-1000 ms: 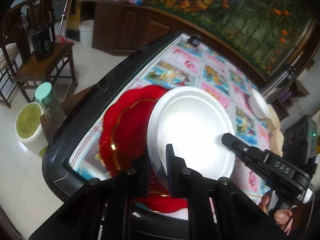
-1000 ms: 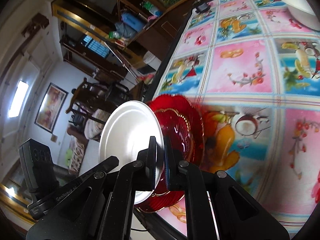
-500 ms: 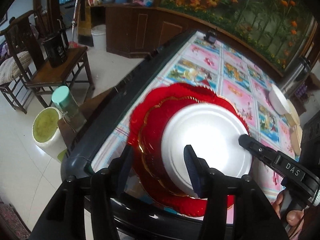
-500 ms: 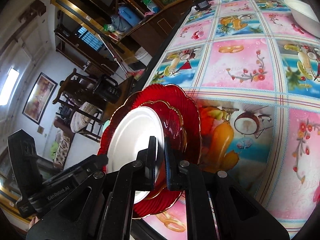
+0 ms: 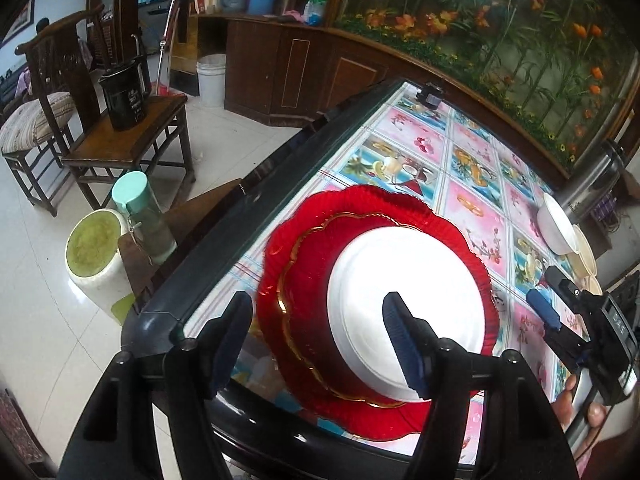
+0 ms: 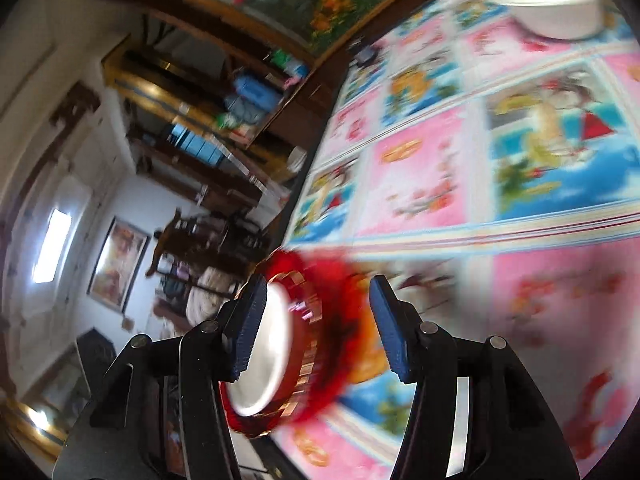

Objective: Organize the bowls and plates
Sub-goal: 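Lower the white foam plate onto the red plates and open the right tool, then move the open right tool back to the beige ribbed bowls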

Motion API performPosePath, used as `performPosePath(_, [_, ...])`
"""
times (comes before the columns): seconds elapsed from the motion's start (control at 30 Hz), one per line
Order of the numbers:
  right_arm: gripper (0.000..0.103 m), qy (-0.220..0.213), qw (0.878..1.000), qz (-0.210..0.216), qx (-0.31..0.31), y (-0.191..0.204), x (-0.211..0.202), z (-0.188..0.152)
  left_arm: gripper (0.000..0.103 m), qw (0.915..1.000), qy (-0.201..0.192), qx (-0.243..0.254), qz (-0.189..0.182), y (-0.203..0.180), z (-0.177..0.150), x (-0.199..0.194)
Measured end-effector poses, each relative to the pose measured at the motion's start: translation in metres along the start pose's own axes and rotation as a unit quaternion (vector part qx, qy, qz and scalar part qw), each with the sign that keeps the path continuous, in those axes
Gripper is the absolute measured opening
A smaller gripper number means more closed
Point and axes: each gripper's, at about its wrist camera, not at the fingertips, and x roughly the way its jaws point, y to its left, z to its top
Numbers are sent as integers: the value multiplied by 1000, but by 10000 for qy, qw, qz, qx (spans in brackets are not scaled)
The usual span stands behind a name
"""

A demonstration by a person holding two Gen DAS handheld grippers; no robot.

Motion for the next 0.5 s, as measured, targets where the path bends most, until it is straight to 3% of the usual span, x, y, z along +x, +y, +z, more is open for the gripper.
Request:
performPosePath(0.13, [54,-346,9980,-243,473,-40,-19,12,68,10000,4,79,10,-12,0,0])
performPosePath(0.23, [54,-384,9941,-80,1014,-61,-27,16,69,9998,20,178,-94,-27,-1,-2])
performPosePath(0.5, [54,-286,9951,76,946,-56,-31,15,73,9951,45,883,-450,-95,-7,-10])
